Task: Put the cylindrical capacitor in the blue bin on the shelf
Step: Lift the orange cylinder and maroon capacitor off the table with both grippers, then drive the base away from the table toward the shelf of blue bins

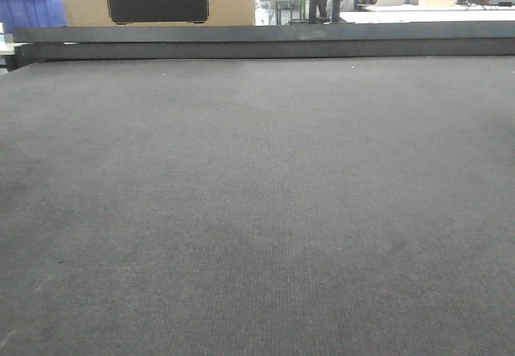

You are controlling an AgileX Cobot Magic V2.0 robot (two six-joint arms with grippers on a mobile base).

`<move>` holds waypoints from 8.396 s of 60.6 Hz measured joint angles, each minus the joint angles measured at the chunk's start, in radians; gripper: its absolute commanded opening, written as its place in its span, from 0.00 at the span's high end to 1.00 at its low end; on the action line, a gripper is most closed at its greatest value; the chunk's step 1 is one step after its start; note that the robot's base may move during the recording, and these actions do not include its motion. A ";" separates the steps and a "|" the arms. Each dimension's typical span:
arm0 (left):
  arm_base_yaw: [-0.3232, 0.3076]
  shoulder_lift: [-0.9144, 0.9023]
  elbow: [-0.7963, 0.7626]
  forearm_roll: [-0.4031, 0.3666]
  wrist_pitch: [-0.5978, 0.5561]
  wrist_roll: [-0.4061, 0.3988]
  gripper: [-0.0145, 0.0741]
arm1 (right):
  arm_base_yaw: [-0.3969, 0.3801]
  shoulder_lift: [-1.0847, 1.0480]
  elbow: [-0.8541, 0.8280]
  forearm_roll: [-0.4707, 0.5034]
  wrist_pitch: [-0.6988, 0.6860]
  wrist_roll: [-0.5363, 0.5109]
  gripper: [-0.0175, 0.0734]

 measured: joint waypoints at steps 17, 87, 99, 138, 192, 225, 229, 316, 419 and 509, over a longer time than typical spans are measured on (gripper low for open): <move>0.000 0.000 -0.013 0.003 -0.012 0.000 0.87 | 0.000 0.000 0.000 0.000 0.035 0.000 0.94; -0.379 -0.853 -0.239 0.059 1.159 -0.002 0.96 | 0.221 -0.309 -0.253 0.033 0.790 0.000 0.94; -0.379 -0.982 -0.239 0.059 1.267 -0.002 0.96 | 0.224 -0.457 -0.253 0.053 0.862 0.000 0.94; -0.379 -1.102 -0.240 0.081 1.299 -0.002 0.96 | 0.224 -0.612 -0.253 0.056 0.931 0.000 0.94; -0.379 -1.102 -0.240 0.082 1.299 -0.002 0.96 | 0.224 -0.612 -0.253 0.056 0.931 0.000 0.94; -0.379 -1.102 -0.240 0.086 1.299 -0.002 0.96 | 0.224 -0.612 -0.253 0.057 0.931 0.000 0.94; -0.379 -1.102 -0.240 0.086 1.299 -0.002 0.96 | 0.224 -0.612 -0.253 0.057 0.931 0.000 0.94; -0.379 -1.102 -0.240 0.086 1.297 -0.002 0.96 | 0.224 -0.612 -0.253 0.057 0.932 0.000 0.94; -0.379 -1.102 -0.240 0.086 1.297 -0.002 0.96 | 0.224 -0.612 -0.253 0.057 0.932 0.000 0.94; -0.379 -1.102 -0.240 0.088 1.297 -0.002 0.96 | 0.224 -0.612 -0.253 0.057 0.932 0.000 0.94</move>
